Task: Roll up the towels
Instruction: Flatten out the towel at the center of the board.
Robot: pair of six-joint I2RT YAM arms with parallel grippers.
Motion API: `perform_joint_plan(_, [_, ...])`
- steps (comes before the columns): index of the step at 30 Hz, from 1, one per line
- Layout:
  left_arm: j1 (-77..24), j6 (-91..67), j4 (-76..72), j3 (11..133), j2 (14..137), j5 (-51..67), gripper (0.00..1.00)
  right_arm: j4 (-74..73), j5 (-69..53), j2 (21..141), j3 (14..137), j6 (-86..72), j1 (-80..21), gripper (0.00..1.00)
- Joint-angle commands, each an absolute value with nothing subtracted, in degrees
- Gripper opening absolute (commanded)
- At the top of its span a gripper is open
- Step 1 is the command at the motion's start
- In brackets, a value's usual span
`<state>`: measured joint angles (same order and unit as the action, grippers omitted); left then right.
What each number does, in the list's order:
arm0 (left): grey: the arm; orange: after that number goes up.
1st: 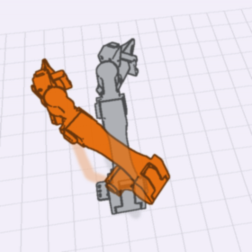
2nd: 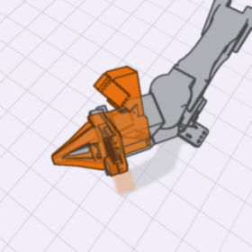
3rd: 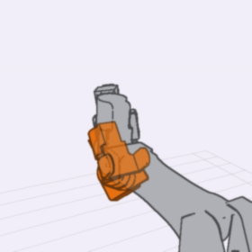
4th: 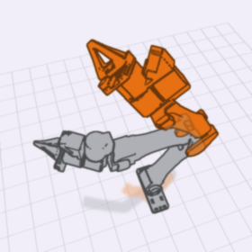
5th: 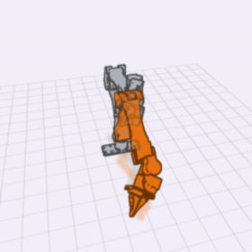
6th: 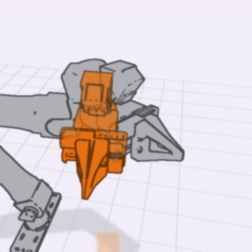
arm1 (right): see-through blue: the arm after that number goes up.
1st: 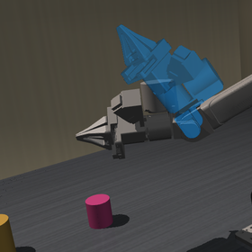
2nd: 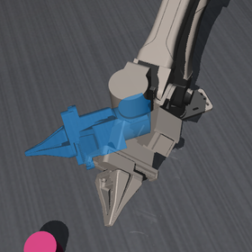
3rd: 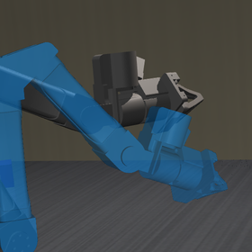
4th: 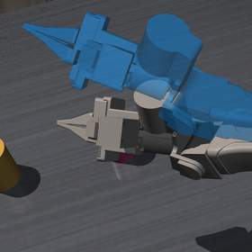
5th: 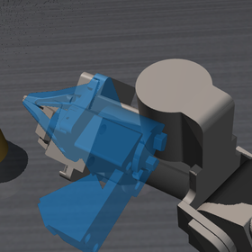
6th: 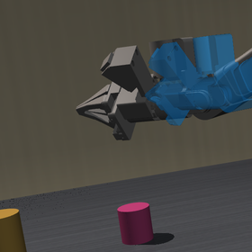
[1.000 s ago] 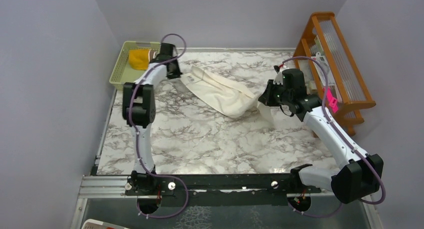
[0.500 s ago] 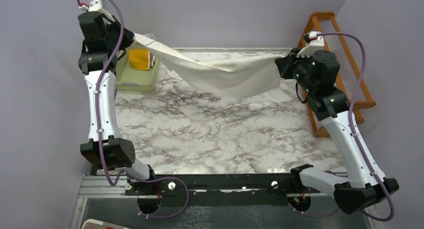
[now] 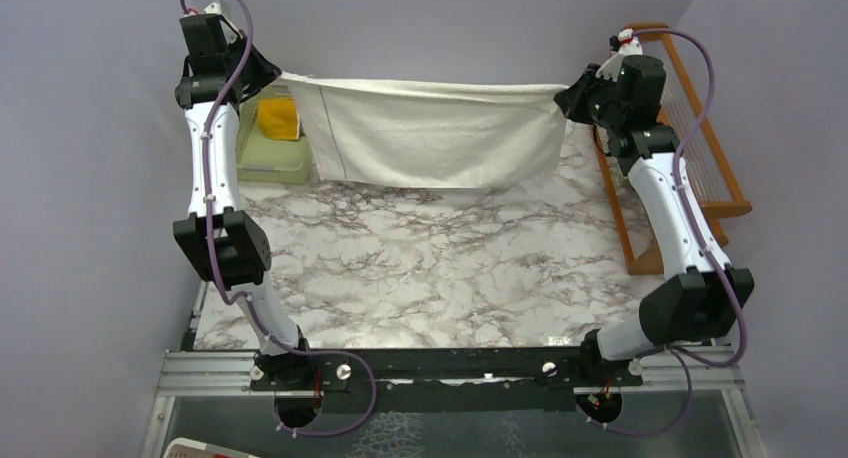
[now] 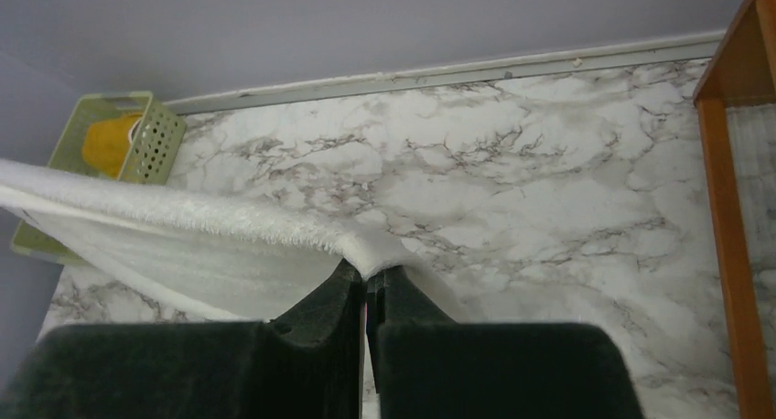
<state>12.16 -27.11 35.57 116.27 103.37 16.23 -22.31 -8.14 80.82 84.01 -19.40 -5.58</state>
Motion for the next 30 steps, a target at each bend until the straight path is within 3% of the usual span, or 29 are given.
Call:
perform_joint_plan(1, [12.57,-32.52,32.65,130.04,112.91,21.25,0.00,-20.39,-20.04,90.85,95.59,-22.69,-1.23,0.01])
perform_joint_plan(6, [12.64,-36.35,32.54,145.13,121.45,25.48,0.00,-21.61,-26.77,99.50,107.74,-26.31,2.31,0.01])
perform_joint_plan(10, [12.59,-33.77,31.55,137.50,116.92,26.32,0.00,-21.18,-28.59,97.69,104.39,-25.76,3.12,0.01])
perform_joint_plan(14, [12.58,-31.70,21.56,106.82,102.20,25.36,0.00,-16.49,-32.46,91.05,86.04,-26.70,3.69,0.01])
perform_joint_plan(19, [12.16,-37.24,2.73,52.78,77.91,20.22,0.00,-8.42,-37.49,77.48,51.89,-34.88,3.77,0.01])
perform_joint_plan(22, [11.63,-38.23,4.33,36.98,64.15,15.78,0.00,-11.78,-34.79,66.17,37.91,-35.41,4.10,0.01])
perform_joint_plan(23, [11.61,-37.87,6.28,32.20,59.58,14.45,0.09,-13.33,-34.60,62.26,35.24,-35.29,4.19,0.13])
perform_joint_plan(25, [11.59,-37.73,10.64,29.27,51.85,13.80,0.47,-17.94,-35.30,55.21,33.20,-34.77,4.22,0.48])
perform_joint_plan(26, [11.54,-37.64,13.15,29.50,48.68,14.28,0.90,-20.52,-35.70,52.67,33.37,-34.09,4.22,0.63])
perform_joint_plan(27, [11.52,-37.72,16.41,30.54,46.16,14.14,0.98,-24.30,-34.93,50.73,34.45,-32.91,4.22,0.75])
perform_joint_plan(28, [11.54,-37.15,19.12,32.09,44.24,14.33,0.99,-27.45,-33.86,49.33,35.82,-31.74,4.22,0.81])
perform_joint_plan(30, [11.40,-35.48,24.27,36.50,44.61,14.71,0.99,-31.32,-30.81,48.17,39.01,-28.77,4.22,0.83])
